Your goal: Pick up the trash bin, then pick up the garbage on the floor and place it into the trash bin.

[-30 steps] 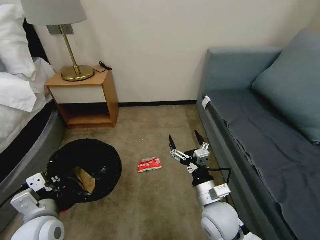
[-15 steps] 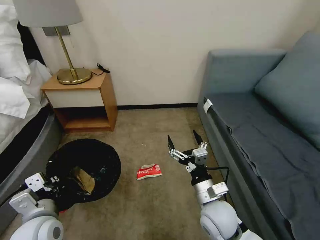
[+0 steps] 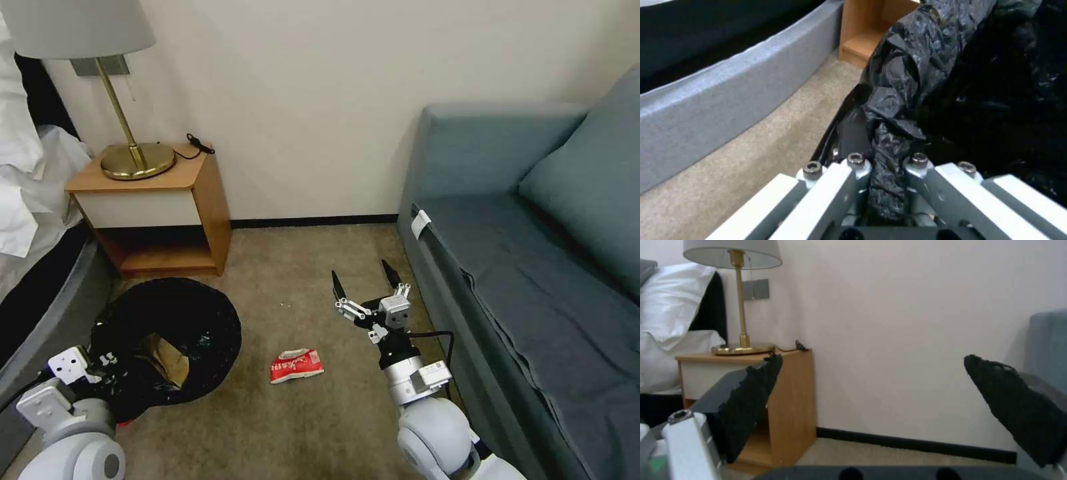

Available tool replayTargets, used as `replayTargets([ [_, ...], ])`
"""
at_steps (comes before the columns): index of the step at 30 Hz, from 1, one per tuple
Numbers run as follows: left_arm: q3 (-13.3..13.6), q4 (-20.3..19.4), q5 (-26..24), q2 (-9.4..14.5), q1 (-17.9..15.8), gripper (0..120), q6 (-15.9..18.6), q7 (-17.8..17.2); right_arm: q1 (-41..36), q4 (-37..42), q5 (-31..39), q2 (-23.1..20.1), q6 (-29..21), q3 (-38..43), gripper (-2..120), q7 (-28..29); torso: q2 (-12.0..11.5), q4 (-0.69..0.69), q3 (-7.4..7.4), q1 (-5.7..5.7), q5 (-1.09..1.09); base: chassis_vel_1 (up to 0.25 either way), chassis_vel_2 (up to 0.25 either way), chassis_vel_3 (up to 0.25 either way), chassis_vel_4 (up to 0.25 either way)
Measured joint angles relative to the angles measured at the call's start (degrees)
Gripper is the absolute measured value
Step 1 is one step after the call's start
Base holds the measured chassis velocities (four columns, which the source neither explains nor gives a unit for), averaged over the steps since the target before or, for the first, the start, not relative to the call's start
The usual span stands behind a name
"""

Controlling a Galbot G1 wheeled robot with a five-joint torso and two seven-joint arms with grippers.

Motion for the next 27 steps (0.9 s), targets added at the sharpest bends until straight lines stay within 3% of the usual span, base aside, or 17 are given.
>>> replayTargets([
  [16,0.07,-0.34,0.08,0.0,0.41,2,-0.02,0.03,3.2,-1.7,0.33,-1.55,-0.36,-2.0,100,-0.34,0.0,0.0,0.0,0.0,0.01,-0.085,0.09,0.083,-0.09],
  [27,0.4,-0.79,0.4,0.0,0.75,2,-0.09,0.12,14.76,-8.0,4.58,-8.92,-2.08,-7.12,100,-2.51,0.0,0.0,0.0,0.0,0.01,0.0,0.0,0.0,0.0],
])
